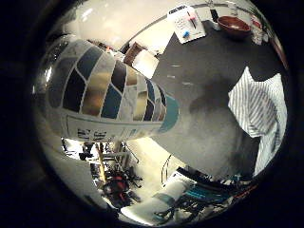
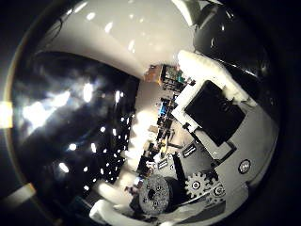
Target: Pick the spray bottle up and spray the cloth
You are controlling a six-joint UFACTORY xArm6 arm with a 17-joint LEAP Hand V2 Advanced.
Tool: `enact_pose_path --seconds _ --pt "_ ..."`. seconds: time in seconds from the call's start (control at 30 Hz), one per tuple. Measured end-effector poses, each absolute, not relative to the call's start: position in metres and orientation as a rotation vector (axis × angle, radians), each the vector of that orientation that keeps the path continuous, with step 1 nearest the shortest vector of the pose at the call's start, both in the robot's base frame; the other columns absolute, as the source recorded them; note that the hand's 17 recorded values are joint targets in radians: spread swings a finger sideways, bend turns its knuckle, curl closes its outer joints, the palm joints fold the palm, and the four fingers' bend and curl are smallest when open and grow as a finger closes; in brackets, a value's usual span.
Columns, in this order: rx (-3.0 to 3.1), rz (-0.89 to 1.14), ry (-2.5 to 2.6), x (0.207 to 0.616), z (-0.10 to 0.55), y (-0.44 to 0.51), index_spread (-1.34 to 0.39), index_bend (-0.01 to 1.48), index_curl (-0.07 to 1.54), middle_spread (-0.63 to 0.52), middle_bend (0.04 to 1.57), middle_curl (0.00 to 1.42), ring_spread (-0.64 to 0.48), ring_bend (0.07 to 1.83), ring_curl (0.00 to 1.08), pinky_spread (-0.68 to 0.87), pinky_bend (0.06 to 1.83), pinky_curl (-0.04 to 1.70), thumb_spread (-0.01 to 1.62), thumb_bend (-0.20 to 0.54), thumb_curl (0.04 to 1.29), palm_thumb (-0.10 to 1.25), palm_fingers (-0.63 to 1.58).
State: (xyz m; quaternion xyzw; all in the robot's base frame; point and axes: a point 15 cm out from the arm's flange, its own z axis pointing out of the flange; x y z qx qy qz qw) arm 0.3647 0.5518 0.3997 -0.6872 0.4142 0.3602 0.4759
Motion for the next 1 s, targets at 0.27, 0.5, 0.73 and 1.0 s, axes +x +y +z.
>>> enact_pose_path --seconds 0.27,0.5,0.73,1.0 --pt "-1.682 0.941 1.054 0.376 0.345 0.549 -0.62 0.35 0.64 -0.39 1.01 0.48 -0.51 0.94 0.32 -0.06 0.54 -0.02 1.05 -0.013 0.36 1.1 1.12" --pt "-1.672 0.952 1.07 0.387 0.318 0.535 -0.62 0.35 0.65 -0.39 1.0 0.48 -0.51 0.94 0.33 -0.06 0.54 -0.02 1.05 -0.013 0.36 1.1 1.12" --pt "-1.7 0.916 1.057 0.394 0.299 0.527 -0.62 0.35 0.65 -0.39 1.0 0.48 -0.51 0.94 0.33 -0.08 0.55 -0.02 1.05 -0.013 0.36 1.1 1.12" --pt "-1.747 0.862 1.023 0.395 0.293 0.527 -0.63 0.29 0.64 -0.39 0.85 0.45 -0.52 0.91 0.31 -0.02 0.6 -0.02 1.05 -0.025 0.37 1.03 1.02"
